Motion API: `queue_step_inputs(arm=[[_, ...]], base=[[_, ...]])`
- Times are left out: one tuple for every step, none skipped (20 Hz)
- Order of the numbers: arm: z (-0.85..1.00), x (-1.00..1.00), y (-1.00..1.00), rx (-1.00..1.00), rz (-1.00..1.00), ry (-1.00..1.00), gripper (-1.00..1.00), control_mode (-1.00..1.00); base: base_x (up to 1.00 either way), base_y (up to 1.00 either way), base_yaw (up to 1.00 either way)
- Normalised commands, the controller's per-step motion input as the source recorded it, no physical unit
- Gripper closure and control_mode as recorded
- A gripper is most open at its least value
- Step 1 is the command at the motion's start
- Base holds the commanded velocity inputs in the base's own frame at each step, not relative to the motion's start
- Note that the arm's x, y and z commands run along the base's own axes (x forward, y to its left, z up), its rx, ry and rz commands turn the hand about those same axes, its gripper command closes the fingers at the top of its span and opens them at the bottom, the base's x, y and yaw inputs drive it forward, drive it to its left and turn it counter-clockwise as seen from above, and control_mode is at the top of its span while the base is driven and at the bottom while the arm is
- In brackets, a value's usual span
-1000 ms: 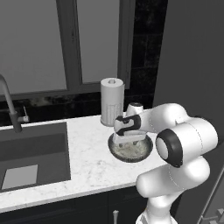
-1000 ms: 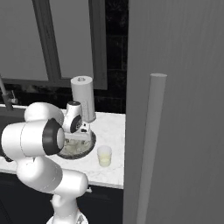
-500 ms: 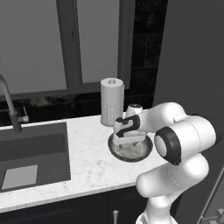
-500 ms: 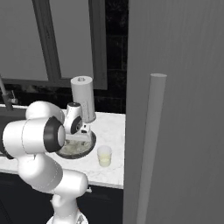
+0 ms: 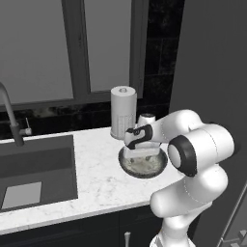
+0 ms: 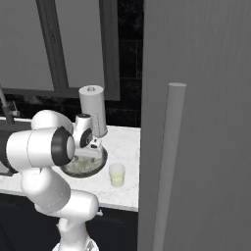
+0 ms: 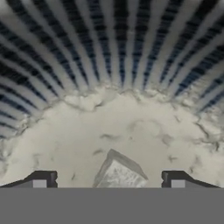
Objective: Grab a lemon wedge from the fridge and one ice cube from the ice bowl, and put them in the glass of lemonade.
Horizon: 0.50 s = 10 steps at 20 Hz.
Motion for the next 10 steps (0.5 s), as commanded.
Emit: queue_step_inputs(arm=[[0.00,0.00,0.00,0.00,0.00,0.00,-1.00,-1.00],[0.00,0.00,0.00,0.00,0.00,0.00,-1.00,-1.00],[0.00,0.00,0.00,0.00,0.00,0.00,-1.00,-1.00],[0.00,0.00,0.00,0.00,0.00,0.00,-1.00,-1.00],[0.00,0.00,0.00,0.00,0.00,0.01,-1.00,-1.00],[0.00,0.00,0.00,0.00,0.00,0.01,-1.00,-1.00],[0.00,0.00,0.00,0.00,0.00,0.01,-1.00,-1.00],[0.00,0.00,0.00,0.00,0.00,0.01,-1.00,-1.00],[0.00,0.00,0.00,0.00,0.00,0.02,-1.00,-1.00],[0.00,0.00,0.00,0.00,0.00,0.03,-1.00,-1.00]], base=[[0.00,0.00,0.00],[0.00,0.00,0.00],[0.00,0.00,0.00],[0.00,0.00,0.00],[0.00,0.00,0.00],[0.00,0.00,0.00],[0.00,0.00,0.00],[0.00,0.00,0.00],[0.00,0.00,0.00],[0.00,0.00,0.00]])
